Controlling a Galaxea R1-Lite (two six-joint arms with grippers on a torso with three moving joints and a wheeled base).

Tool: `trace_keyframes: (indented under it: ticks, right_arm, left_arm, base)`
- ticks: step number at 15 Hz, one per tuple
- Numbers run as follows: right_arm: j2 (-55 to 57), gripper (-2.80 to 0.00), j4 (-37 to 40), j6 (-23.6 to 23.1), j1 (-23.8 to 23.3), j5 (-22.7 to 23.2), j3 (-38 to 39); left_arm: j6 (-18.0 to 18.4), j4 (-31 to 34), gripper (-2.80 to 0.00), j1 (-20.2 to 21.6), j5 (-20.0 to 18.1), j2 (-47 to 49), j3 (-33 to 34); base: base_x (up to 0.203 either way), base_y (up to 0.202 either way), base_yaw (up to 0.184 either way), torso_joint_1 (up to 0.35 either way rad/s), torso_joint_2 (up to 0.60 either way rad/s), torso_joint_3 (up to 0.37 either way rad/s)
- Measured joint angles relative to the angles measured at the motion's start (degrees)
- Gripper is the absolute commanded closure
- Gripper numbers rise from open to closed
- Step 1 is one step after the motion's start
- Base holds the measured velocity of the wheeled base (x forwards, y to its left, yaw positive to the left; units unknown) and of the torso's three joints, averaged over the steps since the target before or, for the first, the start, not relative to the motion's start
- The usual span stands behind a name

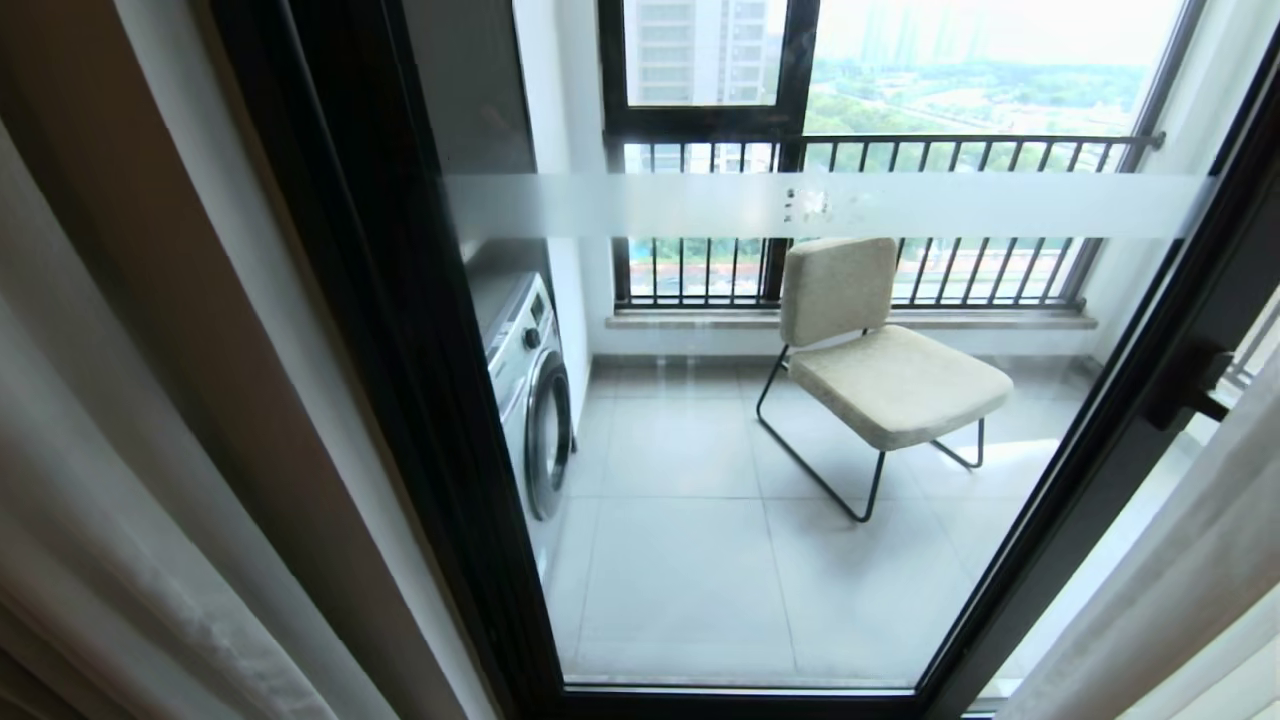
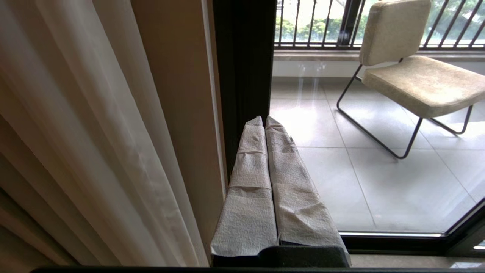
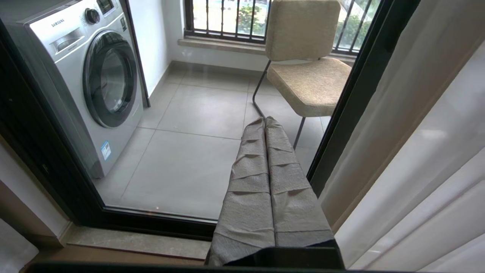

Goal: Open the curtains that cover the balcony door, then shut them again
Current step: Pull the inner curtains open on both sides

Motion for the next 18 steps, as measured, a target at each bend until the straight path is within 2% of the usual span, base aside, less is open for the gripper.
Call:
trace_keyframes:
  ticks: [18]
  right_arm:
    - [0.0, 0.0, -0.1, 0.0, 0.0, 0.0, 0.0]
  left_arm:
    - [0.1, 0.0, 0.0, 0.0, 0.0, 0.0, 0.0]
  base:
    - [0.0, -0.192, 0.002, 0.002, 0.0, 0.003]
